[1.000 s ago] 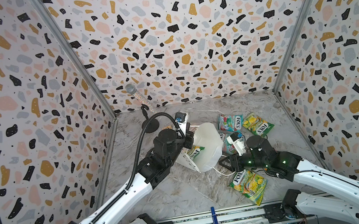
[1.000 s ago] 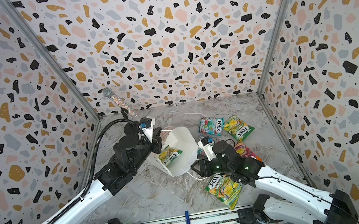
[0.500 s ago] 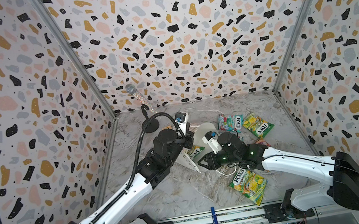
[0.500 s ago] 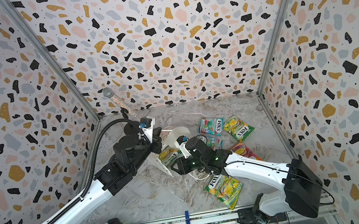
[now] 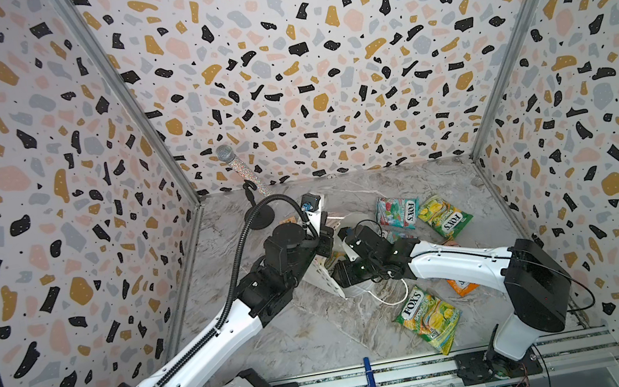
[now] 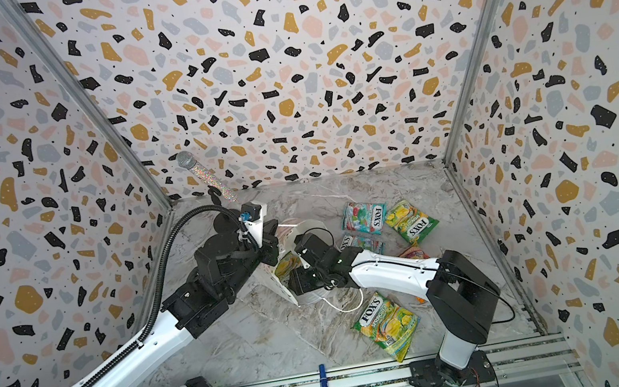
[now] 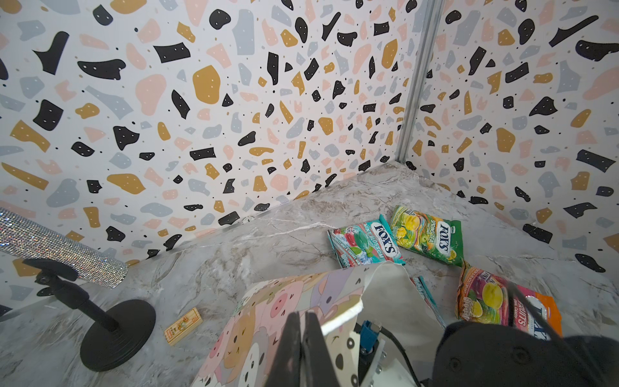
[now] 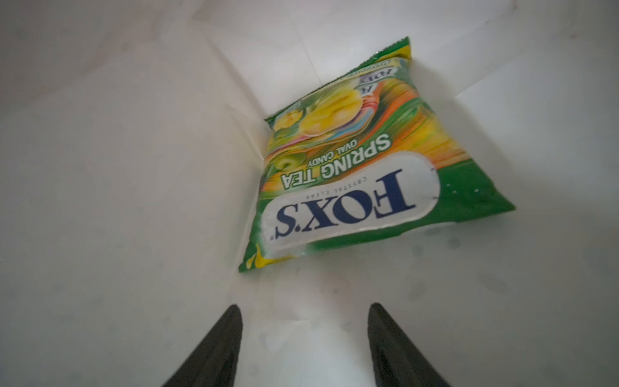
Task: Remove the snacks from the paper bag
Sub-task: 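Reach the right gripper into the bag toward the last green packet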
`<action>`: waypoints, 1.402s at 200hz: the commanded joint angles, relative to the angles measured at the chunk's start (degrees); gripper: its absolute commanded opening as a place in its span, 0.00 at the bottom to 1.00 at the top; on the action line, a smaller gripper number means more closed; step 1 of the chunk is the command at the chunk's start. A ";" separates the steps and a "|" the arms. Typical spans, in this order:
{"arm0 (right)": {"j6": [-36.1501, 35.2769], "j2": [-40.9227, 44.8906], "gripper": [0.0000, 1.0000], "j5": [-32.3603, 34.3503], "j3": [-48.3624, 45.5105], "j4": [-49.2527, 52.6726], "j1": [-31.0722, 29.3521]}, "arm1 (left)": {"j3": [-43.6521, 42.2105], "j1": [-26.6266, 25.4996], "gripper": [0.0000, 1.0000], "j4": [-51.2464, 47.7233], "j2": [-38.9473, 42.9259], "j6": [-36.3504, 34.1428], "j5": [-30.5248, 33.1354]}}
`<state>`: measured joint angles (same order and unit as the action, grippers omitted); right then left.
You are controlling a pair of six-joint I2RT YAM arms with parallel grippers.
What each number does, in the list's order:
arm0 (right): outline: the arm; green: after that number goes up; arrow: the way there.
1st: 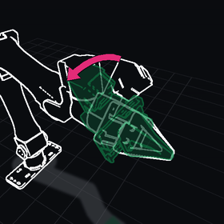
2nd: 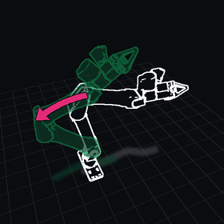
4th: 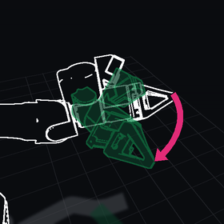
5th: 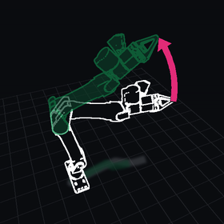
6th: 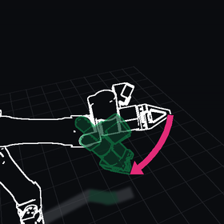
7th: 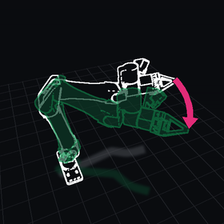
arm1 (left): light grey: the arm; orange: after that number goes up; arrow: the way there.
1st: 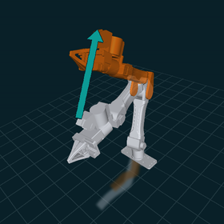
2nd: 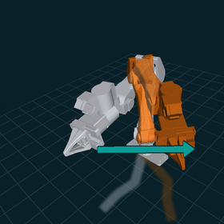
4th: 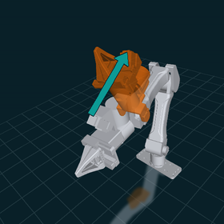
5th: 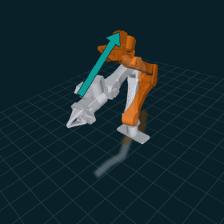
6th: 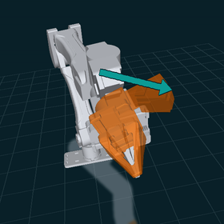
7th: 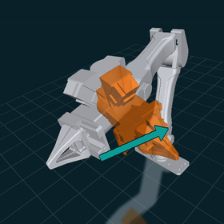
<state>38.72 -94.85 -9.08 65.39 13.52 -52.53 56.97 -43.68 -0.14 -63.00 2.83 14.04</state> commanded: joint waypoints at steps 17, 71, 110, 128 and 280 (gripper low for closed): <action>2.12 -1.67 0.64 8.05 3.97 5.40 -0.11 | -0.10 0.10 0.00 2.25 1.20 0.72 0.51; 3.84 -3.76 0.66 9.98 4.18 5.08 1.53 | -0.22 0.09 0.00 2.49 1.30 0.53 -0.80; 6.12 -5.28 0.64 7.09 3.19 0.23 3.80 | -1.11 0.11 0.00 4.24 2.38 0.41 -4.34; 7.21 -6.28 0.64 5.96 3.12 -2.22 4.41 | -1.51 0.10 0.00 4.97 2.84 0.28 -5.61; 14.16 -10.91 0.26 4.86 4.17 -17.16 4.39 | -1.25 0.12 0.00 4.32 2.47 0.05 -3.55</action>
<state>53.21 -108.27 -4.86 68.77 -0.91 -47.92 55.72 -43.68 1.72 -61.41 2.81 7.44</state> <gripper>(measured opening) 0.349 0.047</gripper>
